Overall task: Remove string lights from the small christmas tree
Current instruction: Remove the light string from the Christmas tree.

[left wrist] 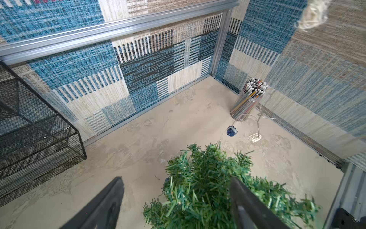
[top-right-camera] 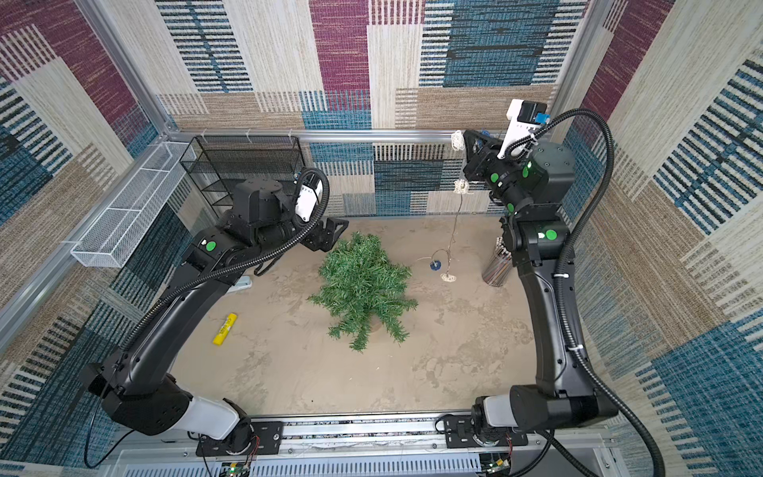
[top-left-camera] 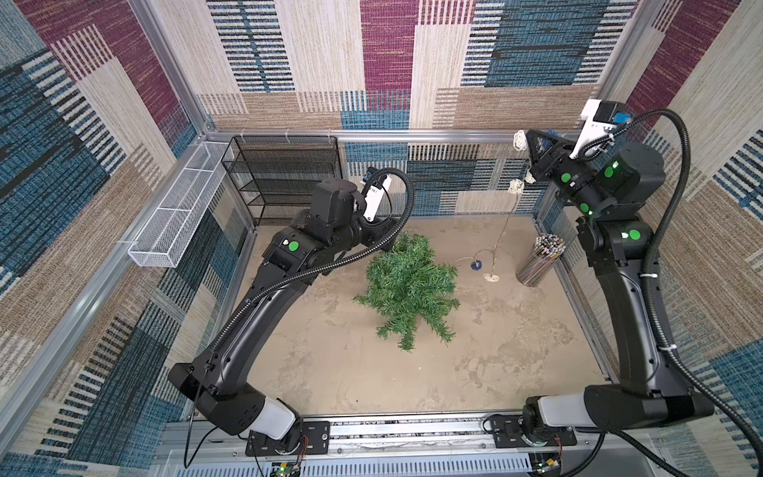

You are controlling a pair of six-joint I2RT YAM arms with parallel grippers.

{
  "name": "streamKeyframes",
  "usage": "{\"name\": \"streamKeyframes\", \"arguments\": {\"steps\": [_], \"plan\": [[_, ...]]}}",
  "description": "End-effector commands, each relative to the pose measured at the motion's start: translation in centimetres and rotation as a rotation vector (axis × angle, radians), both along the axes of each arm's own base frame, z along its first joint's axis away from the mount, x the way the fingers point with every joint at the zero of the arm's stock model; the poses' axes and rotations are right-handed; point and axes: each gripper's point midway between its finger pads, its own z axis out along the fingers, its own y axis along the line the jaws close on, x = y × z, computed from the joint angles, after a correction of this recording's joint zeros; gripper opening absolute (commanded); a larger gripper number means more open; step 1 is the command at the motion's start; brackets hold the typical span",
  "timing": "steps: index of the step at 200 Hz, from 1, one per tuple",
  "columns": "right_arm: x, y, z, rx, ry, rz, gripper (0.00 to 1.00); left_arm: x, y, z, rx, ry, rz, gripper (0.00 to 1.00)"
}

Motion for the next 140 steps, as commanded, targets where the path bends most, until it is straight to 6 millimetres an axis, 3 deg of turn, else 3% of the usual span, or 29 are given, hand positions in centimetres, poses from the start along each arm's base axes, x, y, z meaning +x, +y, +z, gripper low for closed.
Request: {"name": "streamKeyframes", "arguments": {"steps": [1, 36, 60, 140], "plan": [[1.8, -1.7, 2.1, -0.017, -0.07, -0.048, 0.0, -0.7, 0.0, 0.5, 0.019, -0.019, -0.035, 0.86], [3.5, -2.7, 5.4, 0.005, -0.169, -0.032, 0.0, -0.2, 0.2, 1.1, 0.033, -0.029, -0.017, 0.86], [3.1, -2.6, 7.5, 0.029, -0.254, 0.003, 0.0, 0.3, -0.1, 1.4, 0.041, -0.025, -0.012, 0.86], [1.6, -4.7, 11.5, 0.125, -0.407, 0.069, 0.0, 2.6, -1.9, 2.1, 0.019, -0.009, -0.013, 0.86]]}}
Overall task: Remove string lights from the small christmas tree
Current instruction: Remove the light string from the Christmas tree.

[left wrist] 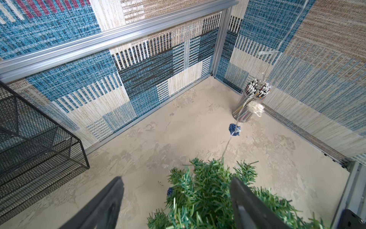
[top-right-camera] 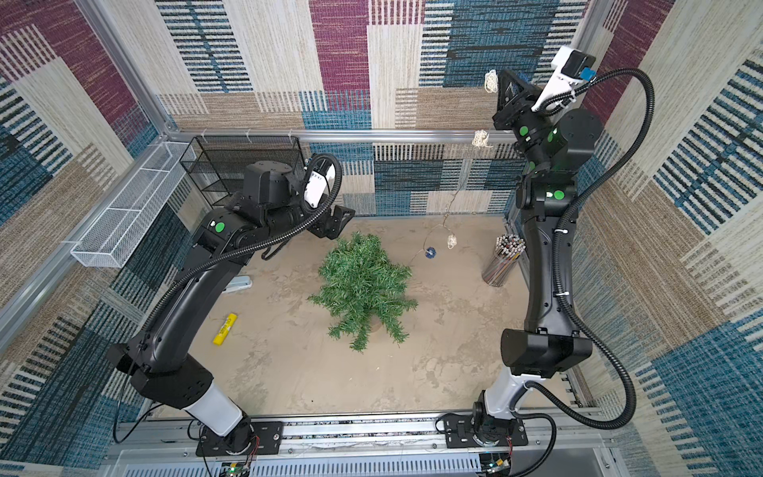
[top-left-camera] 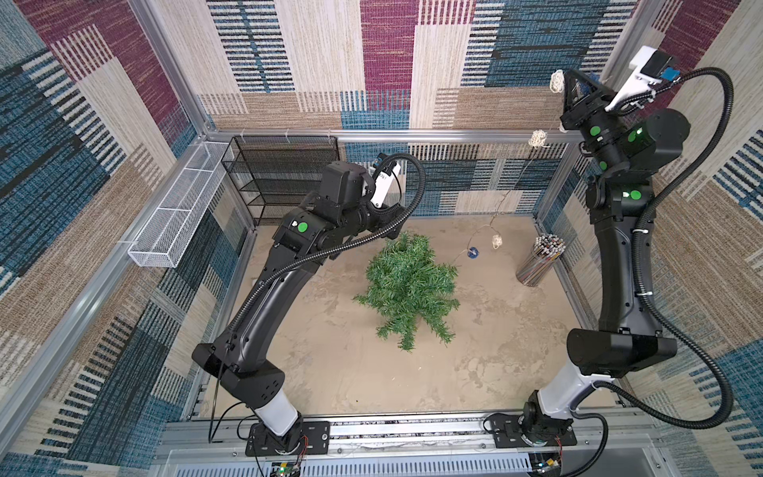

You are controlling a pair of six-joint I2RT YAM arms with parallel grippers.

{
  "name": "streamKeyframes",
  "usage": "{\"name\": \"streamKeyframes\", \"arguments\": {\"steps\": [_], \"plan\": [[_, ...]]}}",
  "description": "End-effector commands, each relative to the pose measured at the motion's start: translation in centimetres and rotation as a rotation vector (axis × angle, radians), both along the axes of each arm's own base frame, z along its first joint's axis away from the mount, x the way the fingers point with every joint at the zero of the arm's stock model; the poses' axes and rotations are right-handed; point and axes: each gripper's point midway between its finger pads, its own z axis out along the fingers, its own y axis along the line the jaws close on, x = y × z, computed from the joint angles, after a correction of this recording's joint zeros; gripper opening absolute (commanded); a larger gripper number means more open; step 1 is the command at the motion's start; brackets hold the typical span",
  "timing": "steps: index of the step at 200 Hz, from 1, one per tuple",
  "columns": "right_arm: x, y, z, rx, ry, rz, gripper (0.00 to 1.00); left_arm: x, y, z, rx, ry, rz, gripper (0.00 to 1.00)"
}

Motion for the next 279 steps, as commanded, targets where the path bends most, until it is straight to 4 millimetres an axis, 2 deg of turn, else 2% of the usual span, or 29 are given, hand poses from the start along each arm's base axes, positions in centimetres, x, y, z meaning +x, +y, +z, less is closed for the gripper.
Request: {"name": "streamKeyframes", "arguments": {"steps": [1, 24, 49, 70, 94, 112, 130, 172, 246, 279], "plan": [[-1.4, -0.1, 2.3, 0.03, -0.088, 0.054, 0.0, 0.2, -0.3, 0.4, -0.011, 0.002, -0.004, 0.86], [-1.0, -0.4, 2.2, 0.053, -0.089, 0.103, 0.0, 0.6, -1.6, 0.6, -0.028, 0.007, -0.046, 0.86], [-0.4, -0.3, 1.6, 0.066, -0.068, 0.145, 0.0, 1.2, -3.8, 1.2, -0.061, 0.0, -0.135, 0.86], [0.0, 0.1, 1.1, 0.071, -0.054, 0.178, 0.0, 1.6, -6.4, 1.8, -0.098, -0.024, -0.247, 0.87], [0.0, 0.8, 0.9, 0.068, -0.048, 0.2, 0.0, 1.9, -9.8, 1.9, -0.148, -0.053, -0.407, 0.94], [-0.1, 1.3, 0.9, 0.064, -0.044, 0.214, 0.0, 2.3, -12.3, 1.1, -0.197, -0.055, -0.507, 0.97], [-0.4, 1.9, 0.8, 0.061, -0.04, 0.226, 0.0, 1.9, -14.6, 0.4, -0.25, -0.046, -0.614, 0.97], [-0.6, 2.9, 0.4, 0.058, -0.023, 0.247, 0.0, 0.7, -18.8, -1.7, -0.282, -0.044, -0.735, 0.98], [-1.3, 4.3, 0.4, 0.063, -0.016, 0.289, 0.0, 0.9, -23.1, -7.2, -0.293, 0.041, -0.806, 0.96], [-2.1, 4.6, 1.1, 0.07, -0.034, 0.314, 0.0, 1.0, -23.9, -9.2, -0.277, 0.064, -0.821, 0.92]]}}
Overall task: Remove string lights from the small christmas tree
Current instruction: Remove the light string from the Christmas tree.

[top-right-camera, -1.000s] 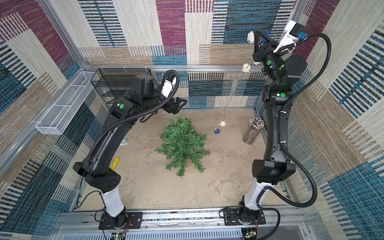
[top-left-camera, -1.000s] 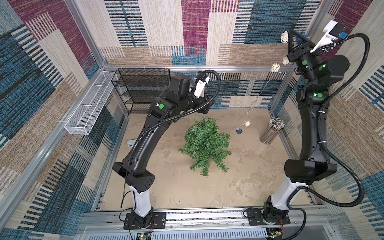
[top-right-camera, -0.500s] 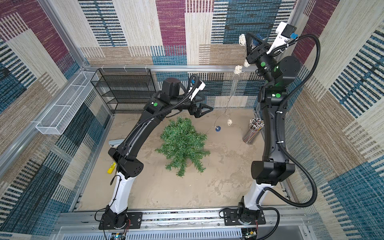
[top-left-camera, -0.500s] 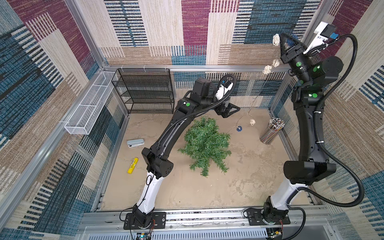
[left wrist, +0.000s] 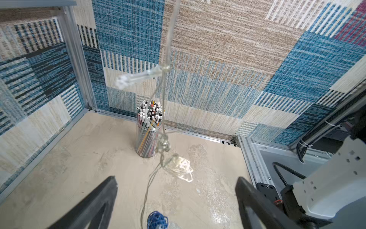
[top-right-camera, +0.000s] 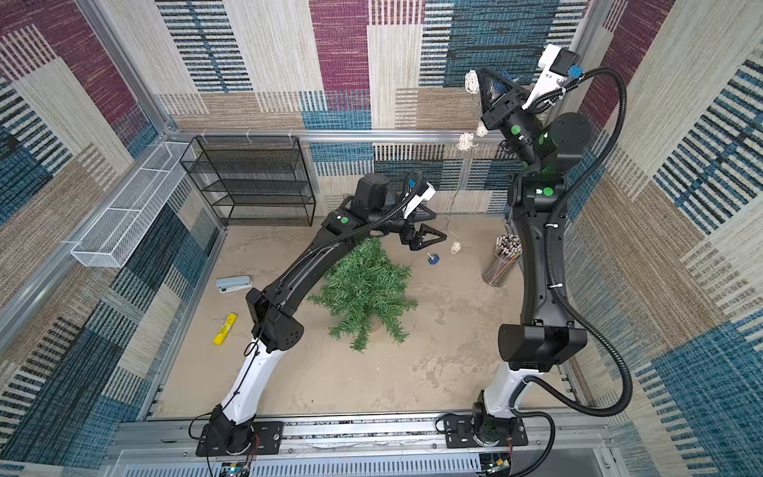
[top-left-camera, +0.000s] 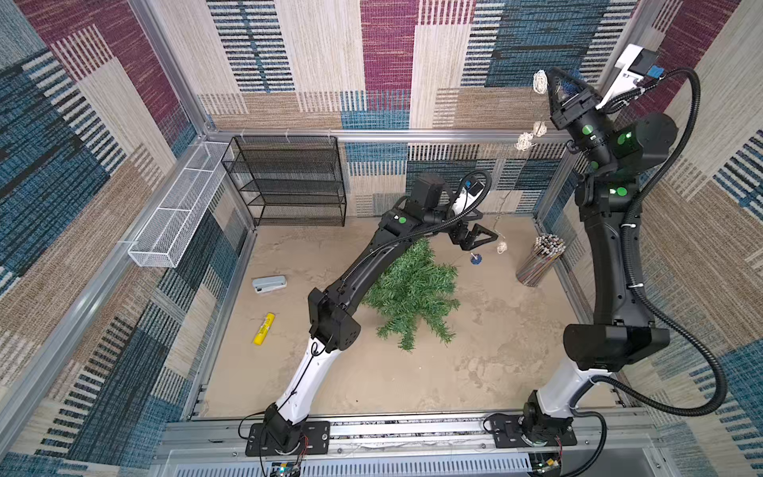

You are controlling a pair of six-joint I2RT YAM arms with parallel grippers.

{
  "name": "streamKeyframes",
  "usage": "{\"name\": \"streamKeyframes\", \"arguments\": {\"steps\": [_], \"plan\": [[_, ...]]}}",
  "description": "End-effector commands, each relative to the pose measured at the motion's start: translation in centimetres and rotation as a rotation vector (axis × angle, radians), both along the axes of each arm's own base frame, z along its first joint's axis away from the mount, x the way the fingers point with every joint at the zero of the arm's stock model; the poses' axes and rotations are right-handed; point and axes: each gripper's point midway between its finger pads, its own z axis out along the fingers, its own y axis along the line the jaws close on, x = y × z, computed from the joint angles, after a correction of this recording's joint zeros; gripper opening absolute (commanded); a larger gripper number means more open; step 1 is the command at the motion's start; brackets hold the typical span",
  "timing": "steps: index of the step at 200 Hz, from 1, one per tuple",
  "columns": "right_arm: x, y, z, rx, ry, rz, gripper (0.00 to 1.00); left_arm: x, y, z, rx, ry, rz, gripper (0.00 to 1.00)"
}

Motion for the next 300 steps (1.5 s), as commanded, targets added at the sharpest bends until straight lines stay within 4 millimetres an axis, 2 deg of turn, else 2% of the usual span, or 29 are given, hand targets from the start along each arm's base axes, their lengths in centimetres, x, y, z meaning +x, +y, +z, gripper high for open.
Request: {"name": "streamKeyframes", "arguments": {"steps": [1, 27, 45, 72, 122, 149, 191, 231, 240, 275, 287, 300], "plan": [[-1.4, 0.4, 1.1, -0.001, -0.047, 0.028, 0.0, -0.1, -0.5, -0.1, -0.023, -0.015, -0.031, 0.91], [-1.9, 0.6, 1.5, 0.007, -0.058, 0.042, 0.0, 0.4, -0.5, -1.9, 0.025, -0.031, -0.019, 0.84], [-2.1, 0.6, 1.5, 0.011, -0.059, 0.049, 0.0, 0.5, -0.6, -2.8, 0.048, -0.041, -0.015, 0.75], [-2.1, 0.7, 1.1, 0.01, -0.05, 0.05, 0.0, 0.9, -0.5, -3.5, 0.07, -0.042, 0.003, 0.47], [-2.2, 0.7, -0.2, 0.003, -0.023, 0.044, 0.0, 1.5, -0.4, -2.4, 0.049, -0.048, 0.06, 0.0], [-2.3, 0.7, -1.8, -0.017, 0.012, 0.025, 0.0, 2.6, 0.1, -0.6, 0.02, -0.078, 0.144, 0.0], [-2.1, 0.7, -5.5, -0.039, 0.085, 0.001, 0.0, 3.8, 0.5, 3.0, -0.073, -0.109, 0.238, 0.0], [-1.7, 0.8, -7.1, -0.079, 0.135, -0.021, 0.0, 4.2, 1.8, 5.2, -0.079, -0.131, 0.32, 0.0], [-1.5, 0.8, -7.5, -0.089, 0.149, -0.031, 0.0, 4.2, 2.2, 5.4, -0.069, -0.135, 0.335, 0.12], [-1.1, 1.0, -9.1, -0.103, 0.2, -0.034, 0.0, 2.1, 2.1, 6.8, -0.098, -0.118, 0.244, 0.75], [-1.0, 1.3, -9.4, -0.097, 0.211, -0.017, 0.0, 1.4, 1.6, 7.0, -0.122, -0.09, 0.198, 0.86], [-1.2, 1.8, -9.4, -0.091, 0.214, 0.006, 0.0, 0.3, 0.7, 6.8, -0.13, -0.064, 0.133, 0.89]]}}
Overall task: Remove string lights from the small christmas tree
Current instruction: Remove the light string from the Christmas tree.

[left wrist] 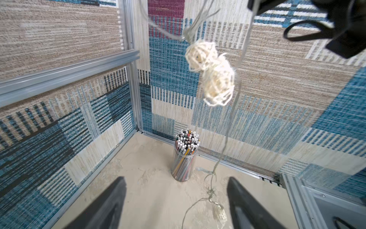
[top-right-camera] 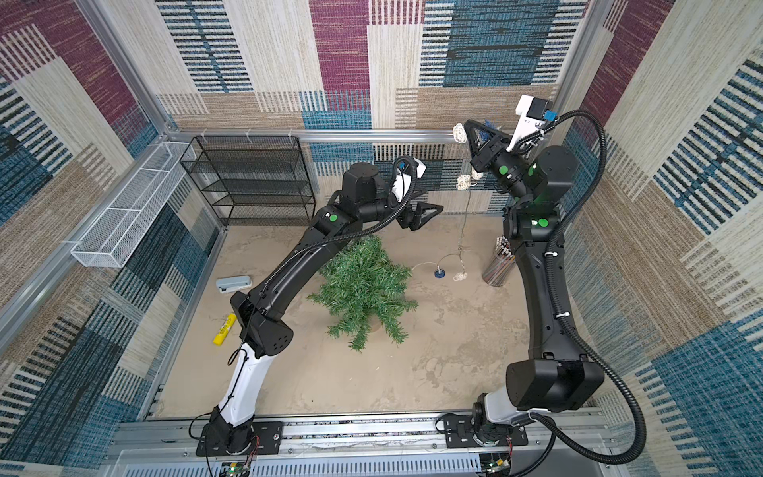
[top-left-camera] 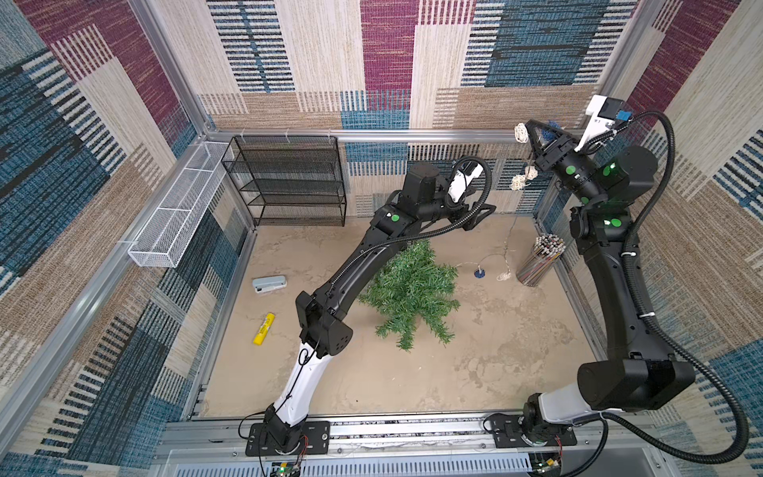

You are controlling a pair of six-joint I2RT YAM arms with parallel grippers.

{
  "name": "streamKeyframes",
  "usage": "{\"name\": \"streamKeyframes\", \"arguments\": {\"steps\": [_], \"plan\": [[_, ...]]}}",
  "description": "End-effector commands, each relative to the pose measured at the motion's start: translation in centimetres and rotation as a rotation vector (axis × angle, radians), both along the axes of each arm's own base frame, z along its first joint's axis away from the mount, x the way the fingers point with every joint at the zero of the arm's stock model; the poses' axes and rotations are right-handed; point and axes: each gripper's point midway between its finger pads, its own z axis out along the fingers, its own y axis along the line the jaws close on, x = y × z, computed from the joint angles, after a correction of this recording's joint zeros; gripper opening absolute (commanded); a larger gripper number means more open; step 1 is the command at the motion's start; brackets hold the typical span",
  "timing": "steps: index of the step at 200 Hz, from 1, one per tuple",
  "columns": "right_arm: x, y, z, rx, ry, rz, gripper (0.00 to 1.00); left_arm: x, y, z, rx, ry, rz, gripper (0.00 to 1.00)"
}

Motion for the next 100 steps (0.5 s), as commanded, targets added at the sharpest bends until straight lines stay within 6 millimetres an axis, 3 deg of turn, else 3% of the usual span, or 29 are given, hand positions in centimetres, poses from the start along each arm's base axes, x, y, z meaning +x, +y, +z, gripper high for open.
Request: {"name": "streamKeyframes", "arguments": {"steps": [1, 57, 84, 91, 100], "plan": [[-0.2, 0.7, -0.1, -0.001, 0.005, 0.026, 0.0, -2.0, -1.3, 0.1, -0.033, 0.052, -0.124, 0.89], [-1.6, 3.0, 1.8, 0.053, -0.027, 0.112, 0.0, -4.5, -4.8, -2.1, -0.06, 0.09, -0.265, 0.9], [-2.1, 3.4, 2.4, 0.07, -0.039, 0.126, 0.0, -4.2, -5.5, -2.9, -0.074, 0.13, -0.261, 0.9], [-2.2, 3.4, 2.4, 0.073, -0.041, 0.125, 0.0, -4.0, -5.6, -3.1, -0.073, 0.131, -0.249, 0.87], [-2.4, 3.4, 2.6, 0.075, -0.044, 0.121, 0.0, -3.7, -5.5, -3.2, -0.071, 0.132, -0.232, 0.72]]}}
